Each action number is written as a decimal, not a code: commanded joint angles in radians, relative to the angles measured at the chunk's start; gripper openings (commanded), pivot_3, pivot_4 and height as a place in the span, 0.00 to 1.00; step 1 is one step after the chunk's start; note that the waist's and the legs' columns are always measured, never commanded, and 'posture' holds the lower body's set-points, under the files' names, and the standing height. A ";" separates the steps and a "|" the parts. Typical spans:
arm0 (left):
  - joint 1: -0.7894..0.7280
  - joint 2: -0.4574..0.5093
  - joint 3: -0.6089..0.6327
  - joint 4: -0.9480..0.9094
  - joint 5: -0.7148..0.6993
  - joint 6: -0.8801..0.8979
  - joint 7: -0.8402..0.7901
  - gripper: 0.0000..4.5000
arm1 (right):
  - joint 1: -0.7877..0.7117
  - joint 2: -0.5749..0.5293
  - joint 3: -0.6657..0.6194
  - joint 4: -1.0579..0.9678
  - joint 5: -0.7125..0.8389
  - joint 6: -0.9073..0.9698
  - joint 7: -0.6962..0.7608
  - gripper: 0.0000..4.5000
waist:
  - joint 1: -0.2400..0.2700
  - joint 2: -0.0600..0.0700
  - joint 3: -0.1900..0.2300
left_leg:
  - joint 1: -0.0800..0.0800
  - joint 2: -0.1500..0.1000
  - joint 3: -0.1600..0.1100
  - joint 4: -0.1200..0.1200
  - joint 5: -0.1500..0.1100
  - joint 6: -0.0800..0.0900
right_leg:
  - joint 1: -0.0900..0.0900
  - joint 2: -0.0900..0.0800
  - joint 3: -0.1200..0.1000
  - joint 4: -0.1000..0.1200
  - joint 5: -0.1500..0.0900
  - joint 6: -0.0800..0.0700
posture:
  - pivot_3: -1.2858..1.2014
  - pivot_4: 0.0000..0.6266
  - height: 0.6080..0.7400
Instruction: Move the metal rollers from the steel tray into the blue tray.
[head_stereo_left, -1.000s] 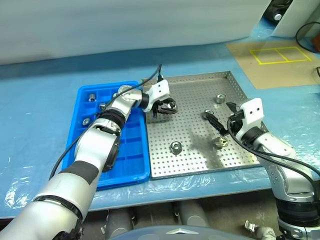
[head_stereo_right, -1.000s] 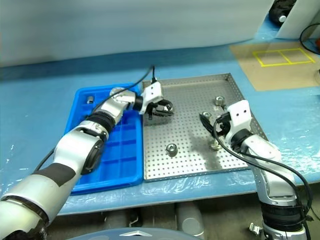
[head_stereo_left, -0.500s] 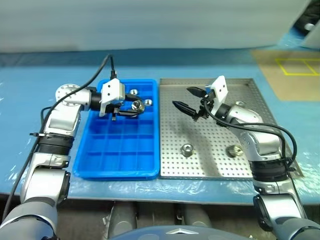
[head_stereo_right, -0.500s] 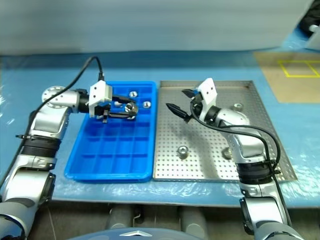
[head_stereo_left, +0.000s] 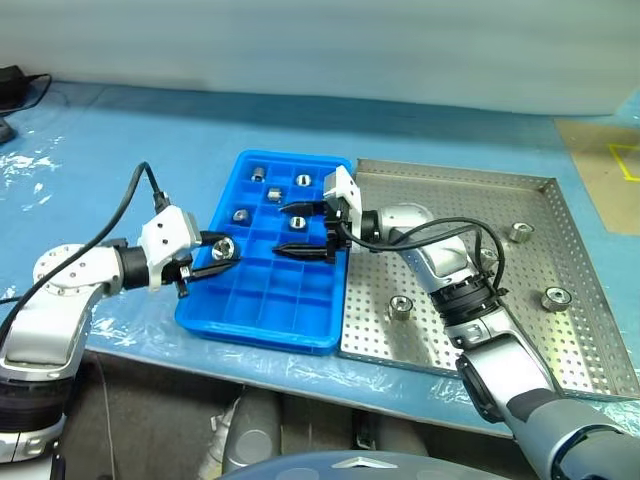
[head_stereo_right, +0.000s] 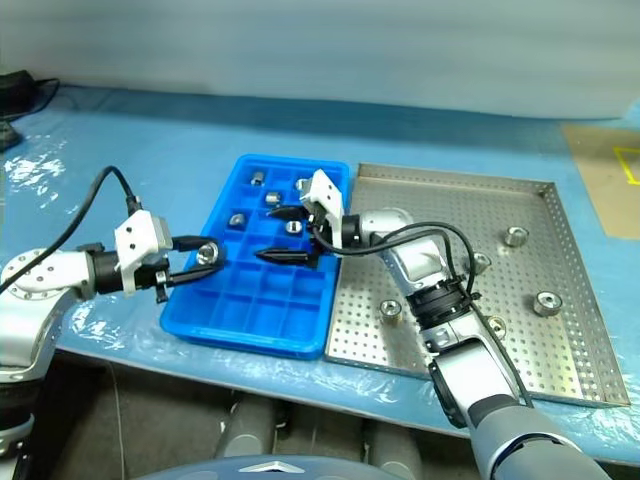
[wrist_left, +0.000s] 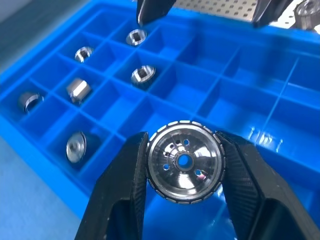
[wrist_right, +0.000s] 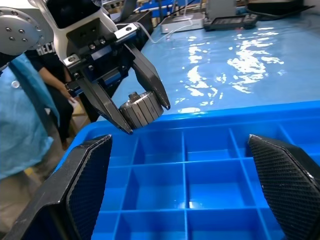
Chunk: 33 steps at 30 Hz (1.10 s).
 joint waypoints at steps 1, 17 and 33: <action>0.011 0.003 0.018 -0.028 0.008 -0.027 0.064 0.38 | -0.024 0.008 -0.001 0.004 -0.011 -0.029 0.023 1.00 | 0.004 0.000 0.000 | 0.000 0.000 0.000 0.000 0.000 -0.001 | 0.000 0.000 0.000 0.000 0.000 0.000 | 0.66 0.24 1.00; 0.023 0.037 -0.052 0.082 0.024 -0.066 0.081 0.46 | 0.016 -0.025 -0.031 -0.030 -0.037 -0.020 -0.017 1.00 | 0.004 0.000 0.000 | 0.002 0.010 0.000 -0.003 0.005 -0.008 | -0.002 0.012 0.002 0.001 -0.001 -0.001 | 0.63 0.24 1.00; -0.174 -0.017 -0.125 0.129 0.004 -0.096 0.093 0.98 | 0.040 -0.044 -0.047 -0.048 -0.048 -0.032 -0.056 1.00 | 0.000 -0.001 0.000 | 0.003 0.010 0.000 -0.001 0.006 -0.011 | -0.001 0.013 0.003 0.004 0.000 -0.002 | 0.59 0.24 1.00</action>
